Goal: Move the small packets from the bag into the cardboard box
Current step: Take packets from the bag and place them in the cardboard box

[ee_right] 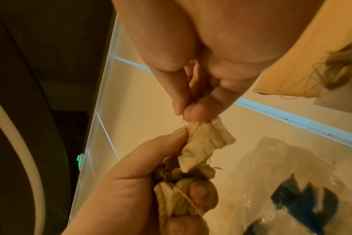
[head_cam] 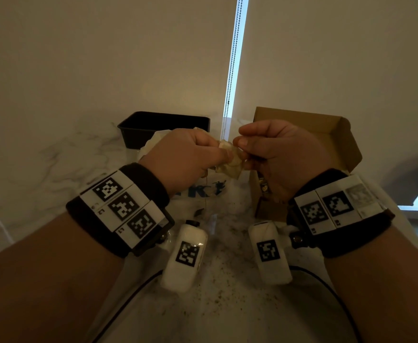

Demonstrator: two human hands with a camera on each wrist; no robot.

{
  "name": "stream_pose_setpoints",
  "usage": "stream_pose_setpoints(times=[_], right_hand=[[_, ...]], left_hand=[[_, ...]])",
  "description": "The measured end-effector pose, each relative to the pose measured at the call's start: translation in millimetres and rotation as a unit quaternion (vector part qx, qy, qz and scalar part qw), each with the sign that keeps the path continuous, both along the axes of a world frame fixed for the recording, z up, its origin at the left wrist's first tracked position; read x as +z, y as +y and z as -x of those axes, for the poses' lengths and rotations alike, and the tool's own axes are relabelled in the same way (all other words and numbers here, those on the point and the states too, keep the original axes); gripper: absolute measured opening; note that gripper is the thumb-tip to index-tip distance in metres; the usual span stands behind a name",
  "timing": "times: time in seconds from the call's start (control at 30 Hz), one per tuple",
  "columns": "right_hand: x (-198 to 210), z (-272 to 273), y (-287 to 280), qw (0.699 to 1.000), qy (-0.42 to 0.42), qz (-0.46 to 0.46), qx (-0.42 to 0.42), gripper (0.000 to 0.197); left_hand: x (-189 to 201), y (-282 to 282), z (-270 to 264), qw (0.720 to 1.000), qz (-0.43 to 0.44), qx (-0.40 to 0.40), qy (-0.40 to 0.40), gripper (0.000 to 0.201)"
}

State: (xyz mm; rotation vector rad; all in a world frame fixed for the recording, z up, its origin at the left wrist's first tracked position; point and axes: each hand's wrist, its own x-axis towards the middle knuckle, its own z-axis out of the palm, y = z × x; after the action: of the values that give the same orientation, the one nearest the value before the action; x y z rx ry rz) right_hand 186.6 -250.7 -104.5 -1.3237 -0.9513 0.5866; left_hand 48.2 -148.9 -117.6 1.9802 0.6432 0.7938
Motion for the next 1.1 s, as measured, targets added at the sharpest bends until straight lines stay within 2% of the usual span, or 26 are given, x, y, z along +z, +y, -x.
stream_pose_setpoints(times=[0.1,0.2,0.3,0.43,0.63,0.9,1.0,1.1], right_hand=[[0.3,1.7,2.1,0.998,0.053,-0.012,0.015,0.017],[1.3,1.1,1.9,0.997,0.07,-0.012,0.018,0.018],[2.3,0.4,0.2,0.998,0.054,-0.003,0.023,0.021],[1.7,1.6,-0.3,0.999,0.042,0.004,0.022,0.02],[1.1,1.4,-0.3,1.0,0.016,0.022,0.015,0.017],[0.6,3.1,1.3,0.998,0.053,0.007,0.033,0.012],[1.4,-0.4,1.3,0.998,0.047,0.008,0.028,0.021],[0.0,-5.6,1.5,0.999,0.016,0.038,0.035,0.028]], left_hand=[[-0.7,-0.9,0.1,1.0,0.0,-0.015,-0.004,0.023],[-0.4,0.3,0.4,1.0,-0.004,-0.009,-0.001,0.023],[1.0,0.4,1.9,1.0,0.004,-0.002,-0.008,0.018],[1.8,2.4,2.1,0.999,0.015,0.009,-0.03,0.026],[0.3,1.7,1.2,1.0,0.015,-0.003,-0.015,0.019],[0.7,-0.7,2.2,1.0,0.003,-0.022,-0.011,0.017],[2.4,-1.3,3.0,1.0,0.004,-0.015,-0.01,0.022],[3.7,-1.8,2.2,0.999,0.036,-0.021,-0.027,0.017]])
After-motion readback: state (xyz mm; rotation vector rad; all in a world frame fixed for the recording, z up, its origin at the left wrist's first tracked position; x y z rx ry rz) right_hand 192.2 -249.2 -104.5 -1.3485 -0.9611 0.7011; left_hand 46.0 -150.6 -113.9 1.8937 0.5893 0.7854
